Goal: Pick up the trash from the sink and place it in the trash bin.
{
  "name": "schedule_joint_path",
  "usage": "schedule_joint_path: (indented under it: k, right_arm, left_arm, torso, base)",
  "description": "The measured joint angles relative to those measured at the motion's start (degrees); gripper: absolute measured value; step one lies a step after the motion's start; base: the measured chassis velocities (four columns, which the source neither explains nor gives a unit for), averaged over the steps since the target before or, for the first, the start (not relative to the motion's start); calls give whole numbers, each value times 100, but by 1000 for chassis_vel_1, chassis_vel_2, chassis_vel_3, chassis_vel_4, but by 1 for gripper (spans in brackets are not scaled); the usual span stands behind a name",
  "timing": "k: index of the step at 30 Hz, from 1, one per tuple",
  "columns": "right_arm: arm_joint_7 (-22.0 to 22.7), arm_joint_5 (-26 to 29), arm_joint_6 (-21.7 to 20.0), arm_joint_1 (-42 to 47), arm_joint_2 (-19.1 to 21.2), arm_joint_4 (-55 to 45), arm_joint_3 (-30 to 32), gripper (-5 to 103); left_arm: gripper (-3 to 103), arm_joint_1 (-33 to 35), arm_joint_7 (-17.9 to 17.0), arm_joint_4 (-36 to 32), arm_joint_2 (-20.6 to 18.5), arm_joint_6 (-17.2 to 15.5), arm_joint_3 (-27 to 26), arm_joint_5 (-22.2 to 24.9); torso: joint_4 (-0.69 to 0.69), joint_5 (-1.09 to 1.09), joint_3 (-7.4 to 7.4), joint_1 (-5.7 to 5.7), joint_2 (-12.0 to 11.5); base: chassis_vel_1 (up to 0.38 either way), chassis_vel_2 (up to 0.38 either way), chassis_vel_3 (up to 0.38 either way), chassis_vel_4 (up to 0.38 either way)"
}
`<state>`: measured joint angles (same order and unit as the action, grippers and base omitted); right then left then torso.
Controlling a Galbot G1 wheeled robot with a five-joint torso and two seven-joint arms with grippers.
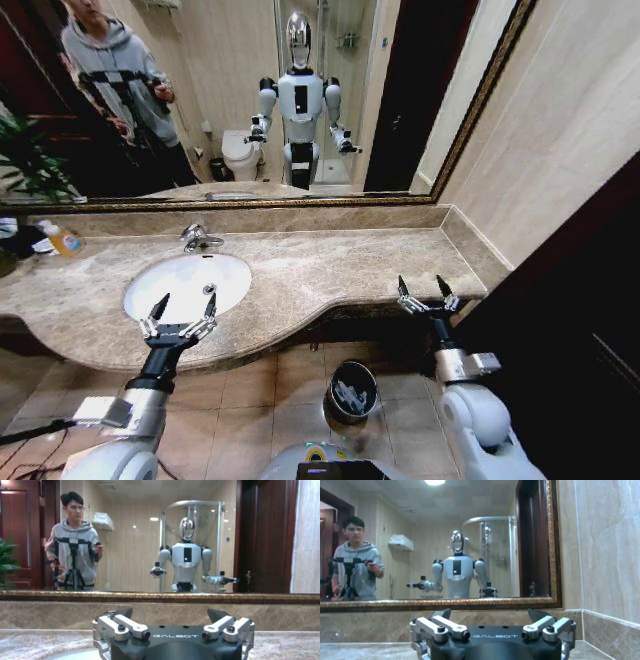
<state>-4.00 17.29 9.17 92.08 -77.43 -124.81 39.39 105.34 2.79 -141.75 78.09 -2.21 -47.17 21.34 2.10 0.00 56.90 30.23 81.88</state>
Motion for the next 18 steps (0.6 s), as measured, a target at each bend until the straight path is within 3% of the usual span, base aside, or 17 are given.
schedule_joint_path:
  k: [6,12,18]
  right_arm:
    - [-270,9,101,100,19,113,115,84]
    - [-256,34,90,13,65,158,83,68]
    - [-241,7,89,-33,86,198,27,40]
  left_arm:
    - [100,0,0,0,0,0,0,0]
    - [100,0,0,0,0,0,0,0]
    - [100,0,0,0,0,0,0,0]
  torso:
    - [1,0,0,0,0]
    - [1,0,0,0,0]
    - [1,0,0,0,0]
  base:
    - [0,0,0,0]
    - [0,0,0,0]
    - [0,0,0,0]
